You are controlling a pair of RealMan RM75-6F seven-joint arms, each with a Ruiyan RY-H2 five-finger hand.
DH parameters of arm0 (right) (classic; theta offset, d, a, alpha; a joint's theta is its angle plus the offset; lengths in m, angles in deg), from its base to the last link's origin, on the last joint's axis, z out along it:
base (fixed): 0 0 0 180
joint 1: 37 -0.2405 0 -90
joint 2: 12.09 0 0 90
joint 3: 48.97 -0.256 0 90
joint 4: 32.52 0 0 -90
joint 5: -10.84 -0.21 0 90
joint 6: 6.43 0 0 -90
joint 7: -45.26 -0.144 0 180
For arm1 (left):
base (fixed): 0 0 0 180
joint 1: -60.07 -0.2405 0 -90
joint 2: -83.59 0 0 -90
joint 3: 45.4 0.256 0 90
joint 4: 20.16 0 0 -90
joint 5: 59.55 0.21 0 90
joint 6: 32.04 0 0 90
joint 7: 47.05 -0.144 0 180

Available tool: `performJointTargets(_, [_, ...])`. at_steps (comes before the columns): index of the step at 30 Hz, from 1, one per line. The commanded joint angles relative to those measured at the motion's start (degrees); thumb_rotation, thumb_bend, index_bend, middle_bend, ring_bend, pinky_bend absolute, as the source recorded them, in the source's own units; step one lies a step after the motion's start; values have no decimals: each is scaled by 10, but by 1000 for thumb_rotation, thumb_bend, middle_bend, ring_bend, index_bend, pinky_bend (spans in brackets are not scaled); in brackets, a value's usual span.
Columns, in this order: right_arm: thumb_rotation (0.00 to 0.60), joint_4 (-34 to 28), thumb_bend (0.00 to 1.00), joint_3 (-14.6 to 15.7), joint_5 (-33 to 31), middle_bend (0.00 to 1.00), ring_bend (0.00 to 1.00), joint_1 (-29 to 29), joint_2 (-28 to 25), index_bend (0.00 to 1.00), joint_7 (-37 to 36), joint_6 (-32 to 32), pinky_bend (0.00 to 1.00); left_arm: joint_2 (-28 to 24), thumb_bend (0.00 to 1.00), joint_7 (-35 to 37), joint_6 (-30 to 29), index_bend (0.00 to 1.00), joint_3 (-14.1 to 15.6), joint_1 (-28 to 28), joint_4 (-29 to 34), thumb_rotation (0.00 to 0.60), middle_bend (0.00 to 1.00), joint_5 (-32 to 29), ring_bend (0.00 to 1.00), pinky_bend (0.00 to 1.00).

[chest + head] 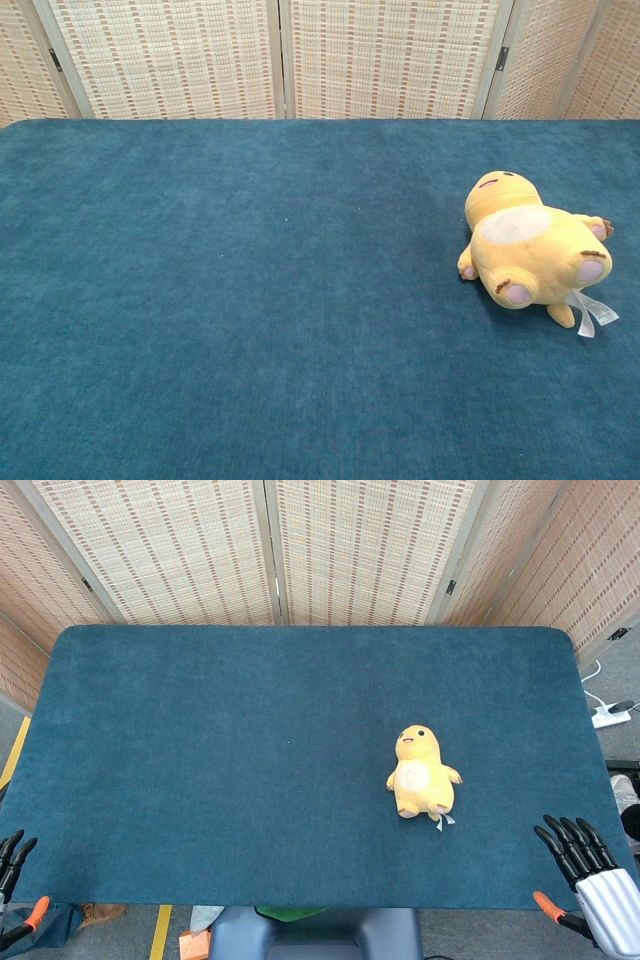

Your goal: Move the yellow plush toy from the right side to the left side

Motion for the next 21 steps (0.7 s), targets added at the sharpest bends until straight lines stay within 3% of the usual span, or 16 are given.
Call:
performJointTargets(1, [600,-3,152,-2,-6,0,0,-5,1,0,5,-12,0,1,343,-2,3,32,0,0,1,600,59,-1,0,70])
performJointTargets(6, [600,-7,152,-20,-19,0,0,-41,26,0,34,-73,0,3,343,-15,9,31,-2,5,2,600,59,0,0,71])
performJointTargets(10, [600,-29,152,-39,-43,0,0,-99,44,0,58,-173,0,10,343,-25,12,19,-14,10,-2,600,59,-13,0,75])
performJointTargets(15, [600,-51,152,-87,-114,0,0,-175,86,0,120,-299,0,8,344,-19,37,19,-24,21,2,600,59,-36,0,81])
performJointTargets(21, [600,-17,156,-131,-220,0,0,-238,148,0,191,-404,0,6,343,-13,58,18,-29,27,4,600,59,-59,0,81])
